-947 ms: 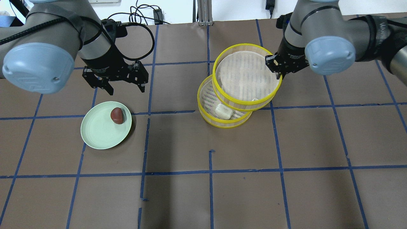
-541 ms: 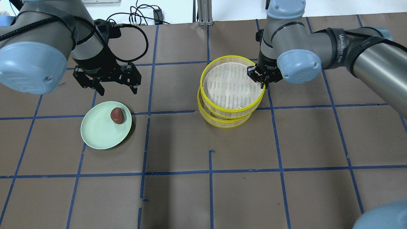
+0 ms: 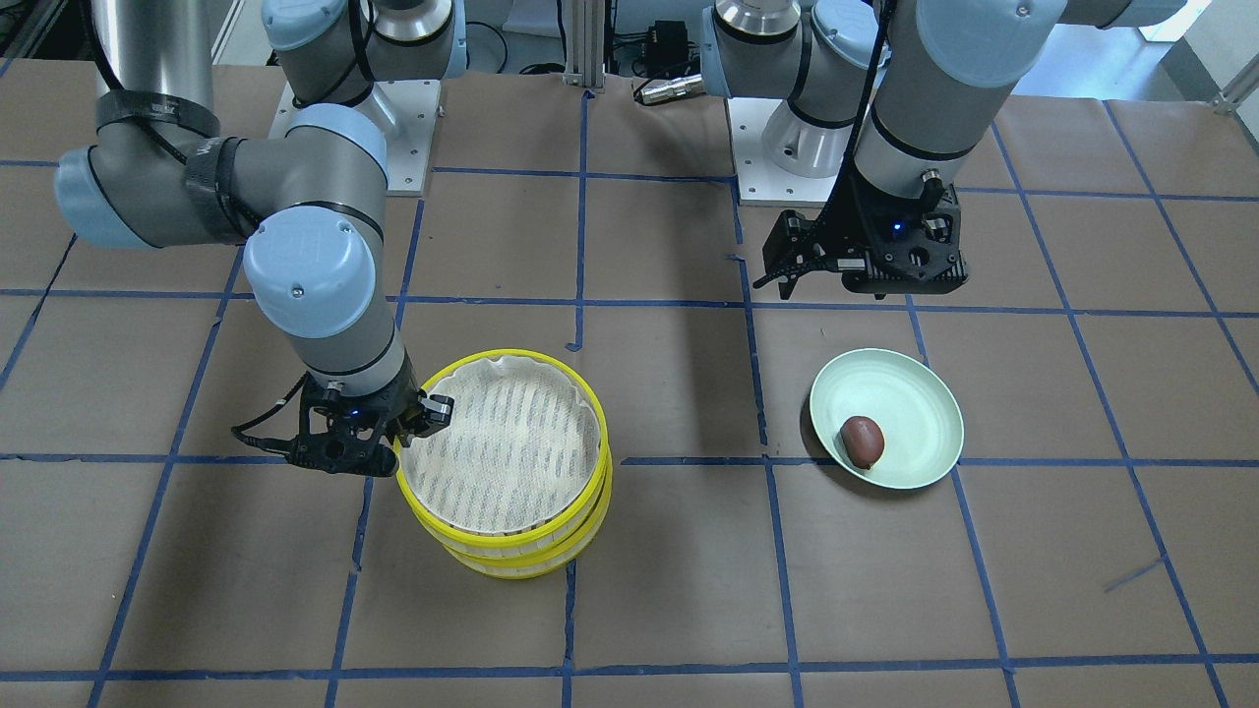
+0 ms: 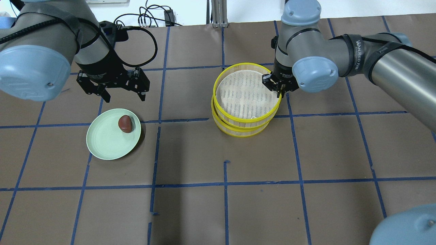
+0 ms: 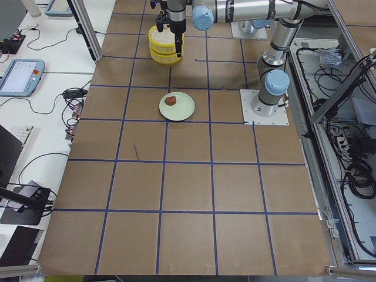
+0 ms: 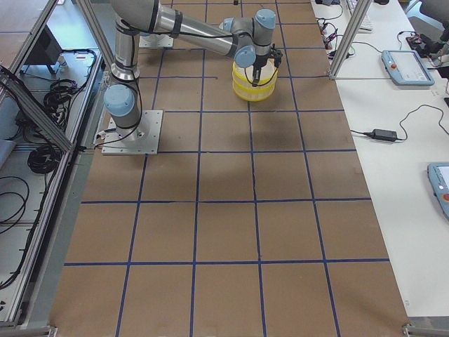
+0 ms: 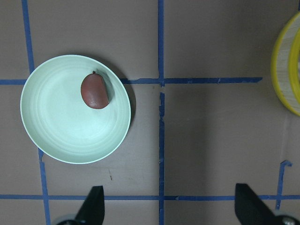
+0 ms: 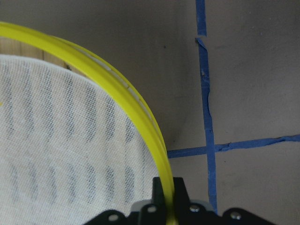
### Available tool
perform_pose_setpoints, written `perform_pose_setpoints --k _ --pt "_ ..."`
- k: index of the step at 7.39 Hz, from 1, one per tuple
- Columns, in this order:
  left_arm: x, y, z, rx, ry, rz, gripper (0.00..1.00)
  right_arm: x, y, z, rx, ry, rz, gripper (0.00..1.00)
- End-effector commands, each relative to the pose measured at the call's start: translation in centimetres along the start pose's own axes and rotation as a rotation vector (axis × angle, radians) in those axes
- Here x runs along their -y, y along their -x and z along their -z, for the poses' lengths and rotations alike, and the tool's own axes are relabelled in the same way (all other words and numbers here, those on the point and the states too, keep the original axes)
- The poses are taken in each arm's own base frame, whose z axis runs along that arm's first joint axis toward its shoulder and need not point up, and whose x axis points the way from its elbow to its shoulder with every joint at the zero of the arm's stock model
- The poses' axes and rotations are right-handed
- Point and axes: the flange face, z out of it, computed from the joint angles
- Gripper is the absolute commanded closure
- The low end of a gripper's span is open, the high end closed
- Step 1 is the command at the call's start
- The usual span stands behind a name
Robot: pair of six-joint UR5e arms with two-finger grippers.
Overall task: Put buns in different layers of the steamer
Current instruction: 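Lower the top tier onto the bottom tier and align it, right gripper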
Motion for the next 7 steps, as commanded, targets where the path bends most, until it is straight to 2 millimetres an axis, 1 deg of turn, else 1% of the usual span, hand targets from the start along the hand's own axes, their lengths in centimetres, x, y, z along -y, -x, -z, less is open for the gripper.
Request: perform_pose_setpoints --k 1,4,7 --pt "0.0 -0.01 -0.01 0.001 0.0 0.0 0.03 0.09 0.14 0.21 0.008 -0.012 -0.003 0.85" --pt "0.03 -0.03 0.08 0.0 -0.003 0.0 0.02 0.0 0.51 0.16 0.011 -0.018 -0.016 0.85" --pt "0.0 -0.01 -0.01 0.001 0.0 -0.002 0.02 0.43 0.62 -0.06 0.013 -0.027 -0.016 0.85"
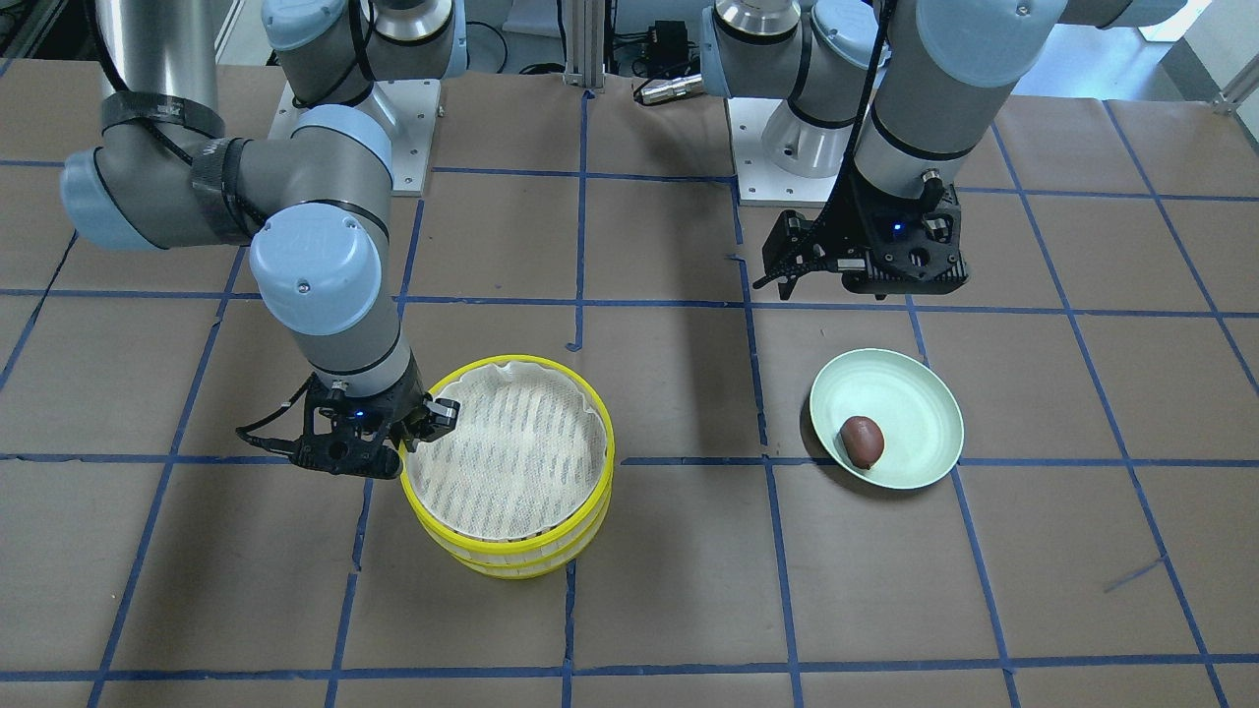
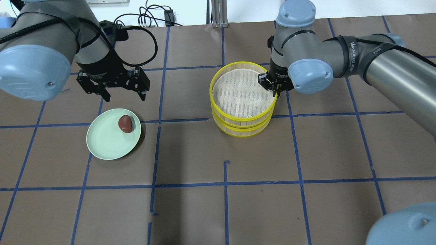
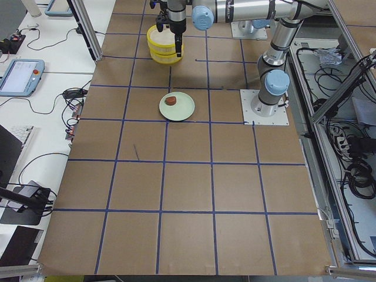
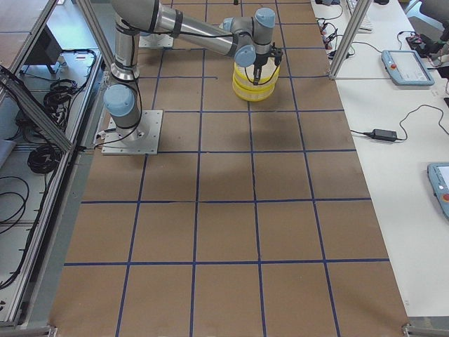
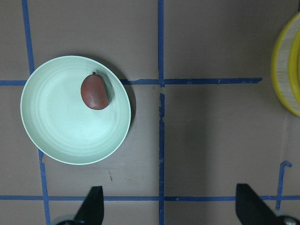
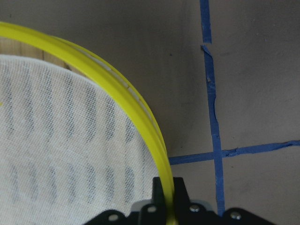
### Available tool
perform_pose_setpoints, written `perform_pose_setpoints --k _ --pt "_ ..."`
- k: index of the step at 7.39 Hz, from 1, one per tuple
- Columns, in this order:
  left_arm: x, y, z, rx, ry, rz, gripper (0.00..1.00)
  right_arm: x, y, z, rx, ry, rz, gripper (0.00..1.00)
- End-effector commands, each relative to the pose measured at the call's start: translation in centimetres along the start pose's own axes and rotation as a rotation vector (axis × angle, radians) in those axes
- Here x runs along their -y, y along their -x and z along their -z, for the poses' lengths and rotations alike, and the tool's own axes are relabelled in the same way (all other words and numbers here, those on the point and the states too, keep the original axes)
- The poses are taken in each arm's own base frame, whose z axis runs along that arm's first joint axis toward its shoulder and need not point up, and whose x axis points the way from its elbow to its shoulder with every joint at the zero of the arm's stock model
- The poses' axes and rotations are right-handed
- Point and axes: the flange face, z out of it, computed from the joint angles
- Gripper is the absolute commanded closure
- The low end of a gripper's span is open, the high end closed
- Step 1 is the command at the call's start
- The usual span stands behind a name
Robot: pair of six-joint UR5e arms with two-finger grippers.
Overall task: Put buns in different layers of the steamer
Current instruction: 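Lower the top tier onto the bottom tier and align it, right gripper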
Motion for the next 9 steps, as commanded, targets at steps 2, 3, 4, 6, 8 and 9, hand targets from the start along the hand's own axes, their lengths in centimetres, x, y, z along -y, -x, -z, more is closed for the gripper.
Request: perform_pose_setpoints --k 2,3,4,6,8,9 --pt "0.0 0.0 0.01 0.0 0.0 -0.001 0.02 0.22 0.05 -0.63 -0.005 0.0 0.002 0.85" --pt "0.0 0.0 0.01 0.0 0.0 -0.001 0.02 0.18 0.05 -0.7 -0.004 0.002 0.0 0.84" --pt "0.02 0.0 0.03 0.0 -0.002 -0.001 0.02 0.08 0.22 -0.61 -0.003 0.0 0.002 0.83" --pt "0.12 -0.03 0.13 -0.004 -0.012 0.008 0.02 -0.36 0.9 -0.82 -0.003 0.011 0.019 0.83" --pt "0.09 -0.04 0.04 -0.004 -0.009 0.008 0.02 -0.3 0.93 -1.17 -0.013 0.013 0.03 0.83" --pt "0.07 -0.04 0.03 -0.004 -0.008 0.008 0.02 -0.11 0.85 -0.96 -0.014 0.007 0.03 0.83"
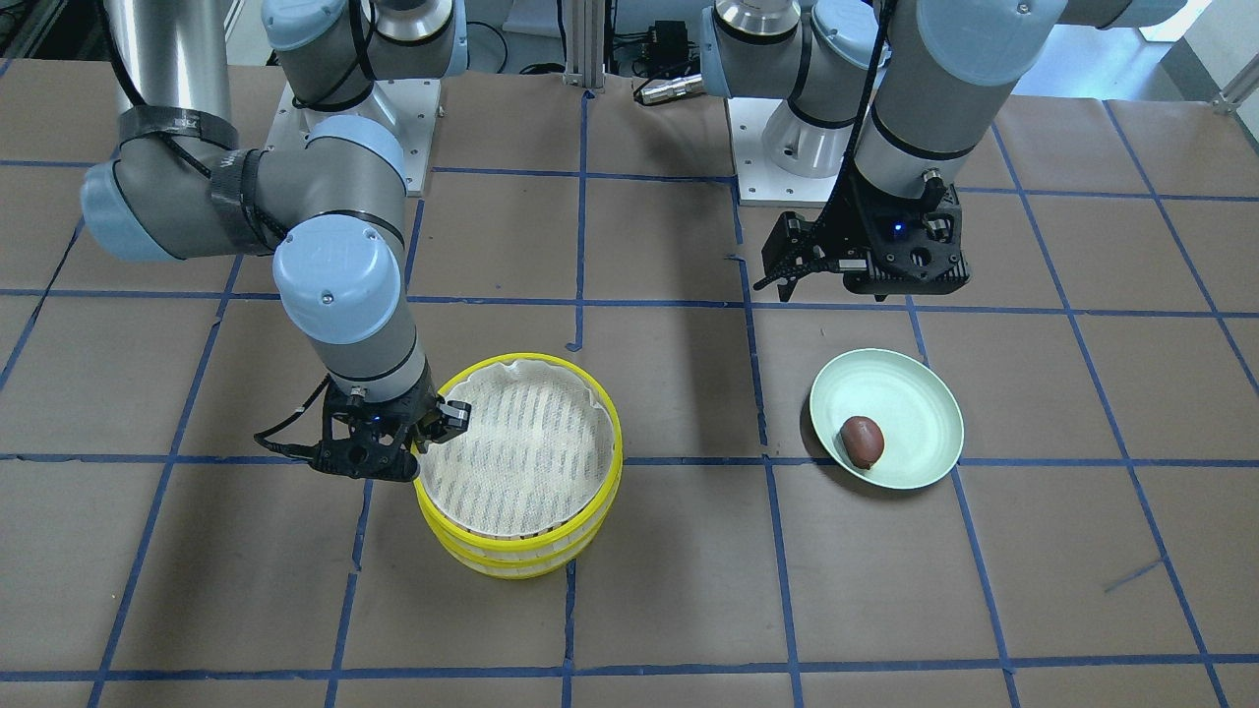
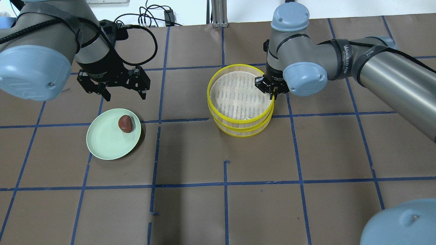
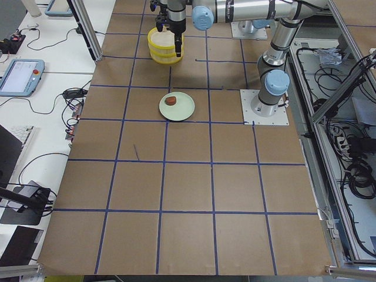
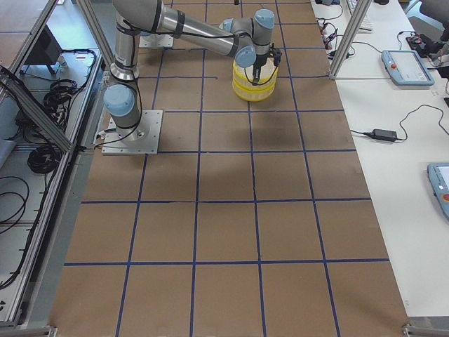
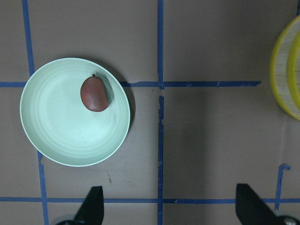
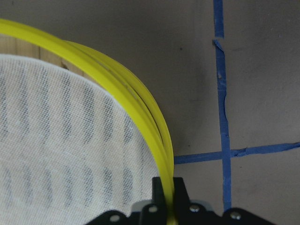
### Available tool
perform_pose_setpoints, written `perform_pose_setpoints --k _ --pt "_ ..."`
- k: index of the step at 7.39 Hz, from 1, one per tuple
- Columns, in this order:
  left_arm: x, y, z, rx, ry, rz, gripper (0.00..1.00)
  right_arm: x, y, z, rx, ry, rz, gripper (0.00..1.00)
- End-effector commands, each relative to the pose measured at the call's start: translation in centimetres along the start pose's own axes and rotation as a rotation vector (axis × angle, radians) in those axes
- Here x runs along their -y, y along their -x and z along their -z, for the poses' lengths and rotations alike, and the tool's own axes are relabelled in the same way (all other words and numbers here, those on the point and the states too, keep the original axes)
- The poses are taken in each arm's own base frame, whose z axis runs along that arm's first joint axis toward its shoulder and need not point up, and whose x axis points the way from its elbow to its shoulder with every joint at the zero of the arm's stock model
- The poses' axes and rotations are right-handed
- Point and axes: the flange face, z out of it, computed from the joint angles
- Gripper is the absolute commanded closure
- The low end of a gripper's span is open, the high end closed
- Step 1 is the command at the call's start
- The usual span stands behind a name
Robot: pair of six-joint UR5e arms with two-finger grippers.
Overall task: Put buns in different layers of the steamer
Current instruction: 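Lower the top tier onto the bottom tier and align it, right gripper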
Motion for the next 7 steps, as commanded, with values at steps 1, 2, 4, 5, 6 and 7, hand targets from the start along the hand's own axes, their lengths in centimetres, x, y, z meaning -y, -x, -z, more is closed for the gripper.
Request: perform_pose_setpoints --k 1,2,4,5,6,7 --pt "0.0 0.0 0.0 0.0 0.001 0.0 0.02 0.4 -0.2 0.4 -0.005 -0.012 0.006 0.82" --pt "0.0 0.0 0.0 0.0 0.001 0.0 0.02 0.3 -0.3 0.4 -0.008 -0.01 0.005 0.82" --pt "0.0 0.0 0.0 0.0 0.001 -0.002 0.02 0.0 -0.6 0.7 -0.036 -0.012 0.005 0.82" --pt "0.0 0.0 0.0 0.0 0.003 -0.002 0.02 -0.1 -0.6 0.4 -0.037 -0.009 0.006 0.82" --pt "0.0 0.0 -0.1 0.0 0.004 -0.002 0.02 0.0 -0.6 0.2 -0.036 -0.004 0.005 0.82" --pt "0.0 0.0 -0.1 0.0 0.004 -0.002 0.02 0.0 -0.5 0.0 -0.028 0.001 0.005 0.82"
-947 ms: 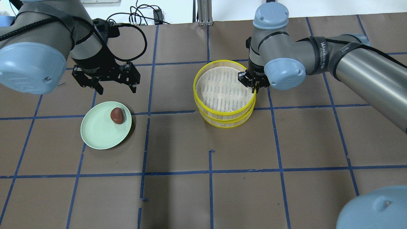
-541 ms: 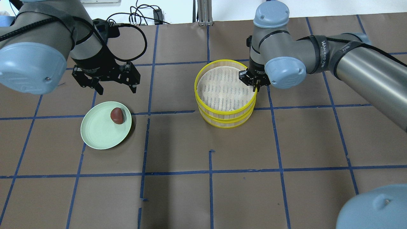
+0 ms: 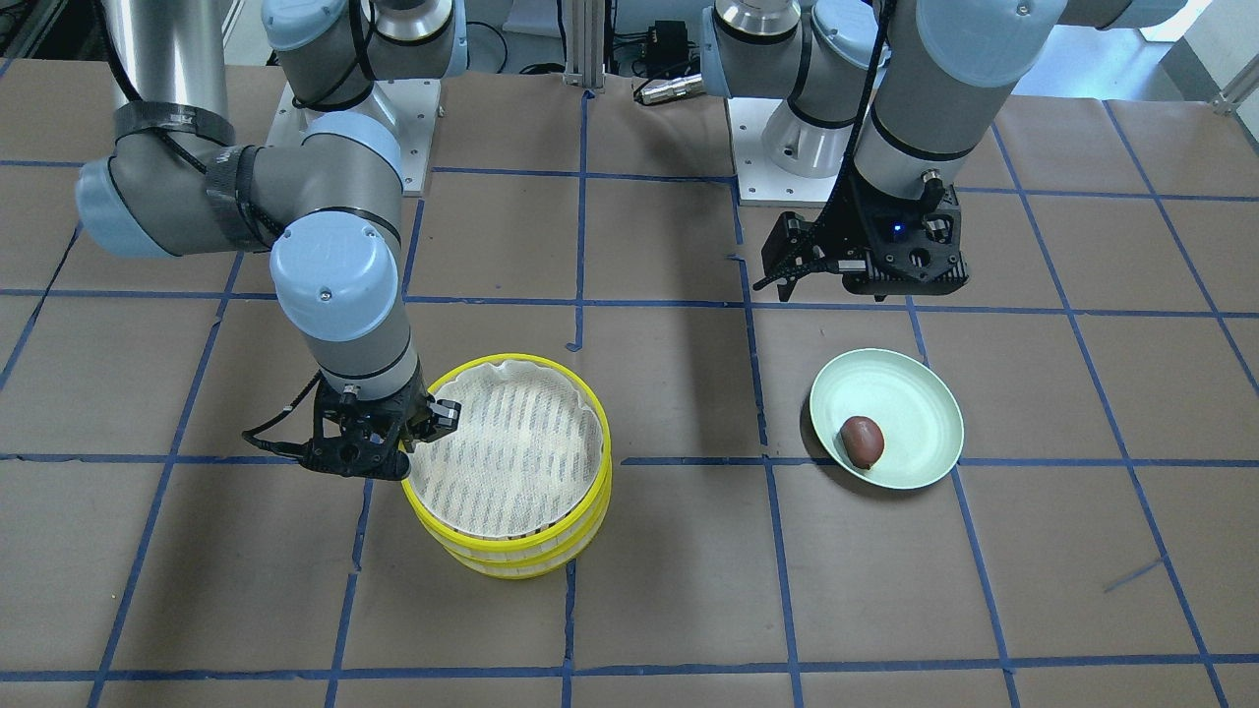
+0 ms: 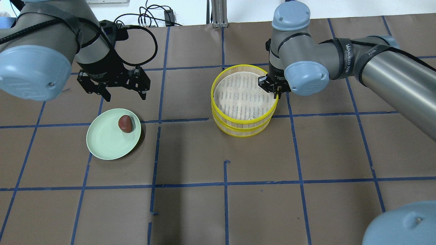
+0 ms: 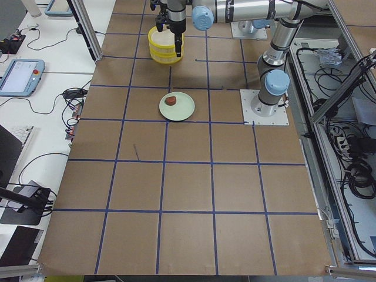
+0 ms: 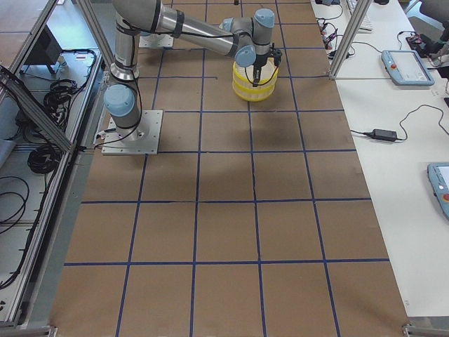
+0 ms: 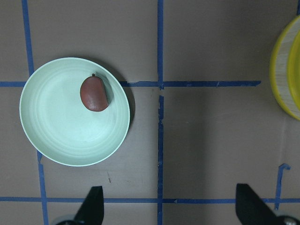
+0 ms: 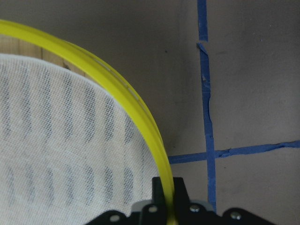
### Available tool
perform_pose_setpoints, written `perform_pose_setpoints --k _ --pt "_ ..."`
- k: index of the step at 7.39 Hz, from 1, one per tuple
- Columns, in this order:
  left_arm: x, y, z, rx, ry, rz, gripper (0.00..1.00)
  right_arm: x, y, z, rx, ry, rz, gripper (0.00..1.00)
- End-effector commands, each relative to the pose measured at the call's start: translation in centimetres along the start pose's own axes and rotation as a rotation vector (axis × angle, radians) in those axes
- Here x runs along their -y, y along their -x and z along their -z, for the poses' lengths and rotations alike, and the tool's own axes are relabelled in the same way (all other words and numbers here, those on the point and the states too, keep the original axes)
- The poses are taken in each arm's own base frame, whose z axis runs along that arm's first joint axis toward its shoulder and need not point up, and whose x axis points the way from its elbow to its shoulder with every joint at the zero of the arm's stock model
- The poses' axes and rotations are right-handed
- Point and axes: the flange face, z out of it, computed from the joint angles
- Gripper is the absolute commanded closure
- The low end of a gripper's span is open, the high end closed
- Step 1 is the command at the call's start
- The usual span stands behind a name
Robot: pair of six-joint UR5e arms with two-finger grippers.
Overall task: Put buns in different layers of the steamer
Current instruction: 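Lower the top tier onto the bottom tier and align it, right gripper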
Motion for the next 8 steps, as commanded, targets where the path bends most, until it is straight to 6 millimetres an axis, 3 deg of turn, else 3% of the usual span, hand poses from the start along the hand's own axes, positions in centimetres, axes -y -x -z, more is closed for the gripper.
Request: perform_pose_setpoints --k 1,6,7,8 --pt "-0.03 0.0 0.05 0.0 -0.001 0.001 0.02 0.1 0.12 -0.12 0.008 0.002 -0.002 0.82" --pt "0.0 0.02 -0.04 0.002 0.002 0.001 0.02 0.1 0.24 -0.21 0.011 -0.001 -0.011 0.77" --pt "-0.04 0.02 0.03 0.002 0.001 0.001 0.02 0.11 0.24 -0.2 0.011 -0.002 -0.007 0.63" --pt "0.0 0.02 -0.04 0.002 0.002 0.003 0.02 0.1 0.27 -0.09 0.016 -0.004 -0.002 0.37"
